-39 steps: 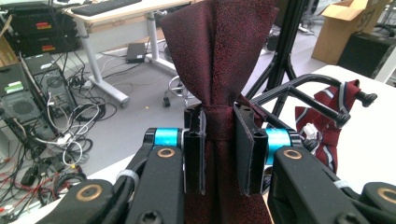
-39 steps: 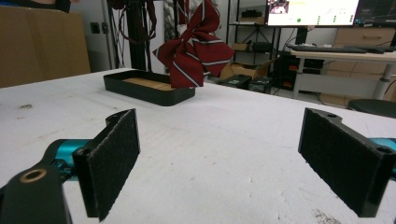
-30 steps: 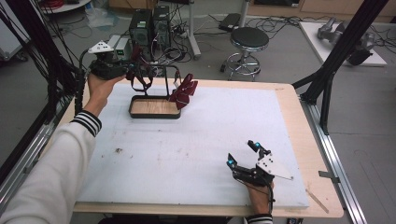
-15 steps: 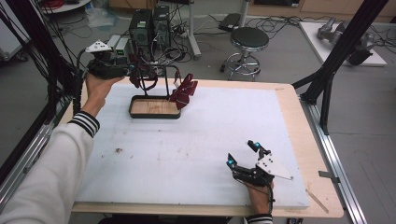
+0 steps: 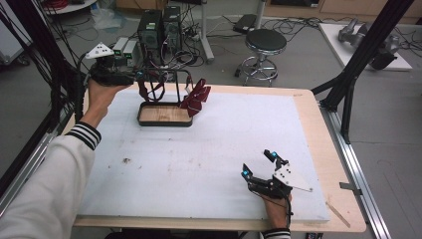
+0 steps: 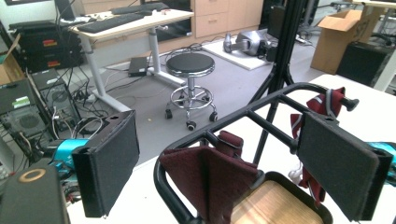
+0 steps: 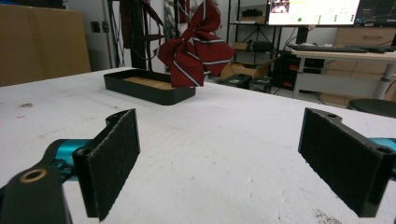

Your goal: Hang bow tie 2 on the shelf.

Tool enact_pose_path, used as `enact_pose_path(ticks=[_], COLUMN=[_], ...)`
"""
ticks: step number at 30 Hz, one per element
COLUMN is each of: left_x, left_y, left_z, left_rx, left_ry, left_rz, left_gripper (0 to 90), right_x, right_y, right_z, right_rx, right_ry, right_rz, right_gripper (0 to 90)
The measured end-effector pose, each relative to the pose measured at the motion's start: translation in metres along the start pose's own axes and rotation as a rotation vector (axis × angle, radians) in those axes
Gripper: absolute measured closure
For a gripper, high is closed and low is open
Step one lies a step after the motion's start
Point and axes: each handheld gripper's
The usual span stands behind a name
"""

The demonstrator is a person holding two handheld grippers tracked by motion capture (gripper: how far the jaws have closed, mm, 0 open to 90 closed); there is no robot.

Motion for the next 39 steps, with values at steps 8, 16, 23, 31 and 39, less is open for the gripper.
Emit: enact_pose_path(ticks=[8, 16, 23, 31, 39], left_x=[-0.004, -0.019, -0.043, -0.088, -0.133], left_y=[-0.017, -0.044, -0.075, -0.103, -0.121], left_z=[-0.015, -0.036, -0.050, -0.071, -0.098], left_rx=[-0.060, -0.105, -0.108, -0.111, -0.103], left_ry=[0.018, 0.058, 0.075, 0.063, 0.038], left_rz=[-0.040, -0.086, -0.118, -0.122, -0.122], left_gripper=[10.2, 10.2, 10.2, 10.2, 10.2], right_x=[0.000, 0.000, 0.000, 0.000, 0.000], right_y=[0.000, 0.000, 0.000, 0.000, 0.000], right_z=[0.000, 0.001, 0.002, 0.003, 0.004], right_rx=[0.002, -0.004, -0.007, -0.010, -0.016], right_ry=[0.004, -0.003, -0.007, -0.019, -0.034], right_rz=[-0.001, 0.000, 0.004, 0.001, 0.002], right_gripper=[11.8, 11.8, 11.8, 11.8, 11.8])
Point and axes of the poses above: each handheld gripper's, and its own axes: y roughly forward along the jaws, x roughly out of its top, z roughly to its left, and after that the axes turned 6 degrees about y, right-handed
